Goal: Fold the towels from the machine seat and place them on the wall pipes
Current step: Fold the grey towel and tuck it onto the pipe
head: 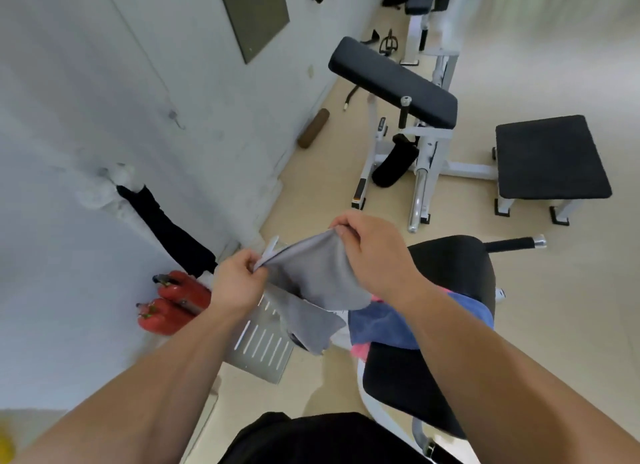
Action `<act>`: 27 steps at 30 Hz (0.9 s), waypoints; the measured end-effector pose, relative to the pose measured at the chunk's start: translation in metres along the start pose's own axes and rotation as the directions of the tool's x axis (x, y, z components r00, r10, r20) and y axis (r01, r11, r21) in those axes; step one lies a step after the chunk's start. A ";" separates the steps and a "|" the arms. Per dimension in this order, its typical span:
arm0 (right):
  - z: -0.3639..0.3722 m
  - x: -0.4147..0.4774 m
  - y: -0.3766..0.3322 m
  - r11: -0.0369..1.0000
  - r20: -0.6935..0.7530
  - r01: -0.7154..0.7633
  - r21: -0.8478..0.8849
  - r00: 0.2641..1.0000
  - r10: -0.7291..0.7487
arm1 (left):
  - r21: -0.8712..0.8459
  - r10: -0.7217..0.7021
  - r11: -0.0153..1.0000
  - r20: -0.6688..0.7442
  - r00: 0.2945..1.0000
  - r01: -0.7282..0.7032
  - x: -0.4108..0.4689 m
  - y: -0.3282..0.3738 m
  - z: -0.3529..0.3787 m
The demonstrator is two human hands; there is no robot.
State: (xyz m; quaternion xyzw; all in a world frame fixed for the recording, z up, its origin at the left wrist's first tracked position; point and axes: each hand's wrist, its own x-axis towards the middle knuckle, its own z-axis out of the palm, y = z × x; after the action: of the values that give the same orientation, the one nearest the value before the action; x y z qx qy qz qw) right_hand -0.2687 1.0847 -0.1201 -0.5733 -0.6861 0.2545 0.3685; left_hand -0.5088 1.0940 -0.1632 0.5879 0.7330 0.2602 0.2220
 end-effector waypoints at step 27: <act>0.308 0.098 -0.211 0.986 0.387 -0.014 0.165 0.921 -0.052 | -0.397 0.058 0.917 0.191 0.980 0.023 0.101 -0.185 -0.239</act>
State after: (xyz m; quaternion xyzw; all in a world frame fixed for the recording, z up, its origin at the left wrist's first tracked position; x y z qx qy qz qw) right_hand -0.6483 1.1582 -0.1206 -0.4723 -0.7279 0.4153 0.2732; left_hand -0.8191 1.1324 -0.1004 0.5601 0.6338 0.3455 0.4064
